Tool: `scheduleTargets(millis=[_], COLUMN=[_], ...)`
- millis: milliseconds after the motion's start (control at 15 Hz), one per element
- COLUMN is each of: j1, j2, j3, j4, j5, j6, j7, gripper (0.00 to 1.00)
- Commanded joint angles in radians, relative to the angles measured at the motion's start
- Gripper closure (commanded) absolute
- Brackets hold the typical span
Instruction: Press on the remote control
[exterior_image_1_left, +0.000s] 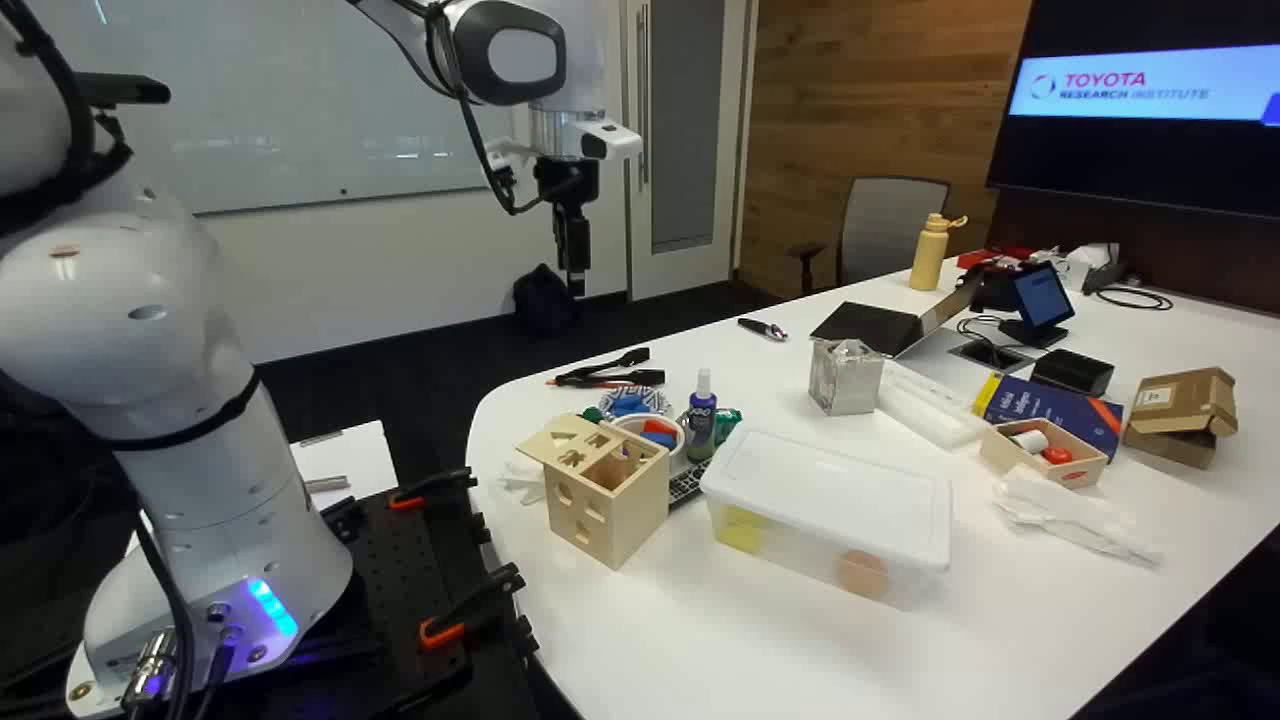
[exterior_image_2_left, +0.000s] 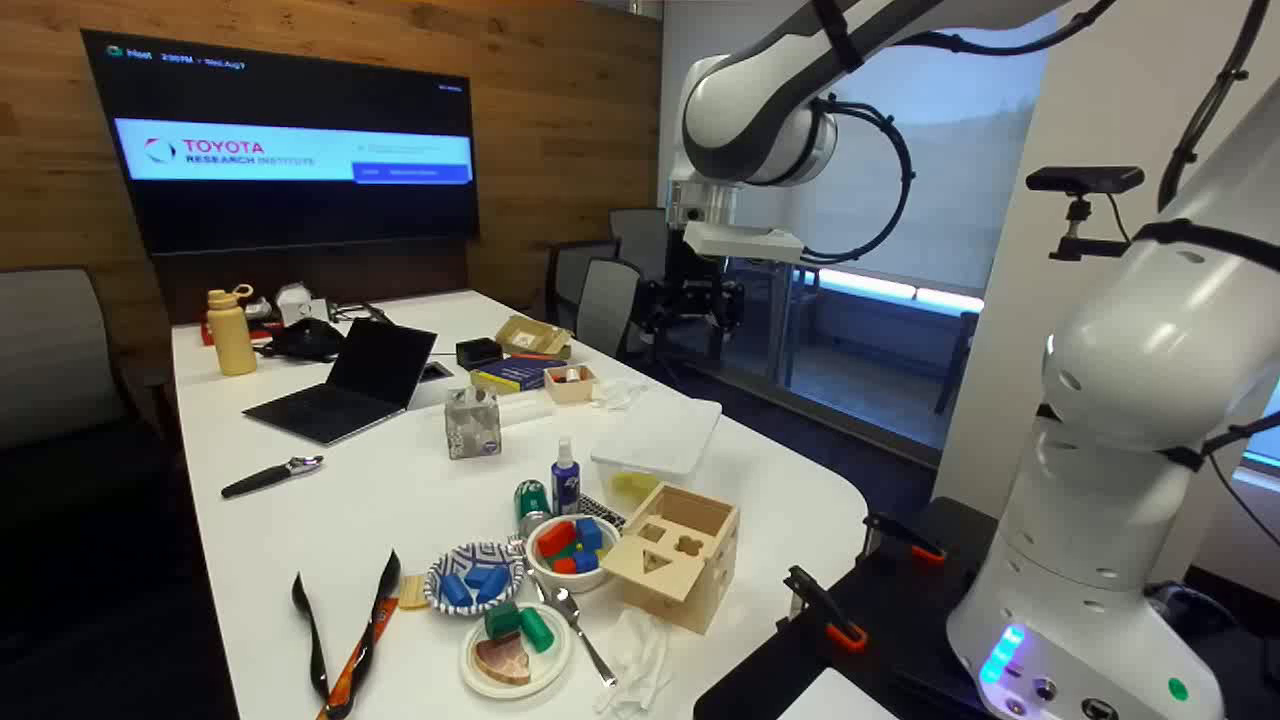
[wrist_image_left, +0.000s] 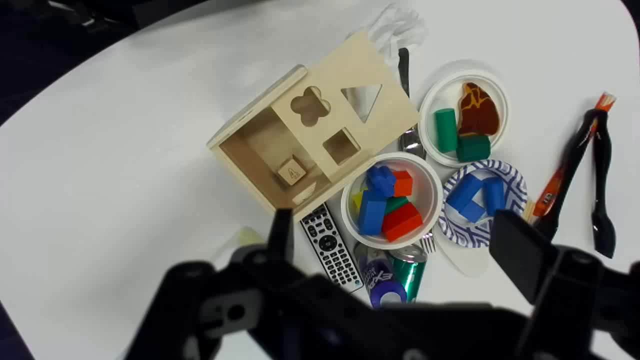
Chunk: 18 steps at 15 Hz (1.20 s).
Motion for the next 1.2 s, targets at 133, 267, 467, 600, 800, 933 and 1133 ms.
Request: scheduleTargets(millis=[133, 267, 467, 600, 800, 933, 1133], j1=[0.001, -0.012, -0.018, -0.013, -0.019, -0.028, -0.027], j2=[0.063, 0.150, 0.308, 0.414, 0.561, 0.643, 0.736], j3=[-0.022, -0.034, -0.074, -0.101, -0.114, -0.110, -0.103], j4=[0.039, 0.091, 0.182, 0.249, 0.350, 0.409, 0.464], j5=[-0.018, -0.050, -0.075, -0.043, -0.014, 0.016, 0.025], j6=[0.017, 0.039, 0.076, 0.094, 0.085, 0.070, 0.076], j7=[-0.037, -0.064, -0.131, -0.212, -0.297, -0.341, -0.352], gripper=[0.00, 0.00, 0.00, 0.00, 0.00, 0.25, 0.42])
